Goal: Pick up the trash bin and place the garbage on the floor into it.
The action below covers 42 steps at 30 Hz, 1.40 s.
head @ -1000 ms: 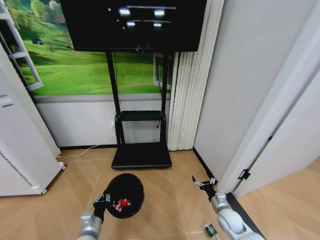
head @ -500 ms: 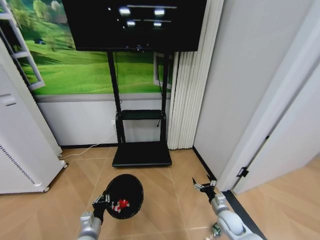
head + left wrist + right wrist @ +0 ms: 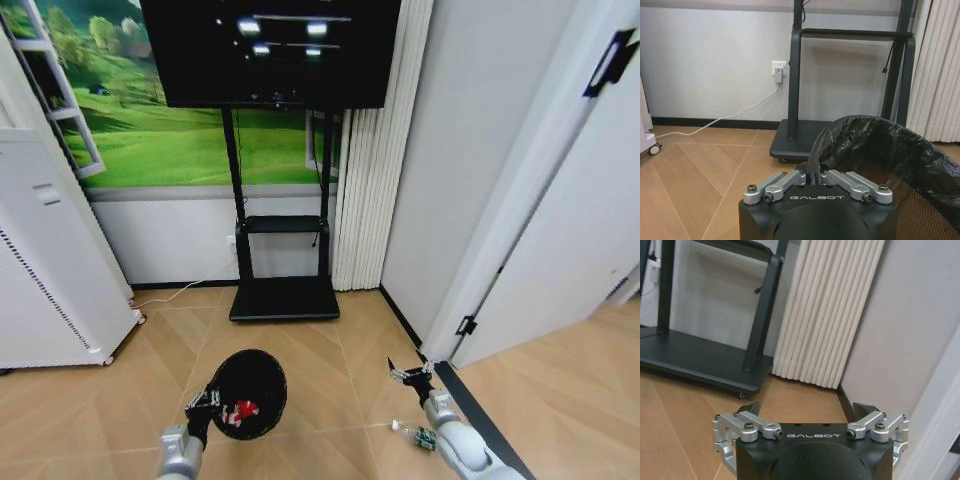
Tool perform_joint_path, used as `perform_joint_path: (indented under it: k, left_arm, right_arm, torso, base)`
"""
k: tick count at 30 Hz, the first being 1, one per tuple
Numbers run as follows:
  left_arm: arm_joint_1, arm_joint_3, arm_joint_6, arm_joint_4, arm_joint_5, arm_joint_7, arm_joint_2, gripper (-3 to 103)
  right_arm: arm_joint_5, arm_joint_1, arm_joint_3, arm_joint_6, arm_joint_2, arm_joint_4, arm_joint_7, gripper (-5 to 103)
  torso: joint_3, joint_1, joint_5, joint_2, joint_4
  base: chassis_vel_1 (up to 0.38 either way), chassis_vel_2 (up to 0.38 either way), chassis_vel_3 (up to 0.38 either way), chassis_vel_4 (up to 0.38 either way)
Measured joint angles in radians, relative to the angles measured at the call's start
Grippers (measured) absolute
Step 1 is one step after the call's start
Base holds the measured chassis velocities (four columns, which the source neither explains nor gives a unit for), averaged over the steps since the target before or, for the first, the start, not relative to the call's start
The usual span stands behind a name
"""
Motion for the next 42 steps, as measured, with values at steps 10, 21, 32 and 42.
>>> perform_joint_path:
  k: [10,21,32,42]
  left_arm:
    - [-0.005,-0.008,-0.003,0.01,-0.005,0.001,0.006,7]
    - [-0.013,-0.006,-0.003,0.021,-0.008,0.002,0.009,7]
    - [-0.022,-0.003,-0.005,0.037,-0.025,0.002,0.032,7]
    - [-0.048,0.007,0.001,0.051,-0.044,0.0,0.048,7]
  right_arm:
    - [-0.034,0.071,-0.058,-0.018,0.015,-0.077,0.07,100]
    - [-0.019,0.188,-0.18,-0.113,-0.025,-0.234,0.089,100]
    - [-0.049,0.204,-0.267,-0.176,-0.031,-0.456,0.132,100]
    - [-0.054,0.161,-0.262,-0.209,-0.03,-0.478,0.171,100]
  torso:
    - [0.0,0.0,0.0003,0.0,0.0]
    - [0.0,0.0,-0.0001,0.0,0.0003]
    - [0.0,0.0,0.0001,0.0,-0.0002]
    - [0.0,0.0,0.0001,0.0,0.0002]
  base:
    - [-0.173,0.031,0.188,-0.018]
    - [-0.054,0.002,0.06,-0.001]
    - [0.028,0.004,-0.024,0.001]
    - [0.0,0.0,0.0,0.0]
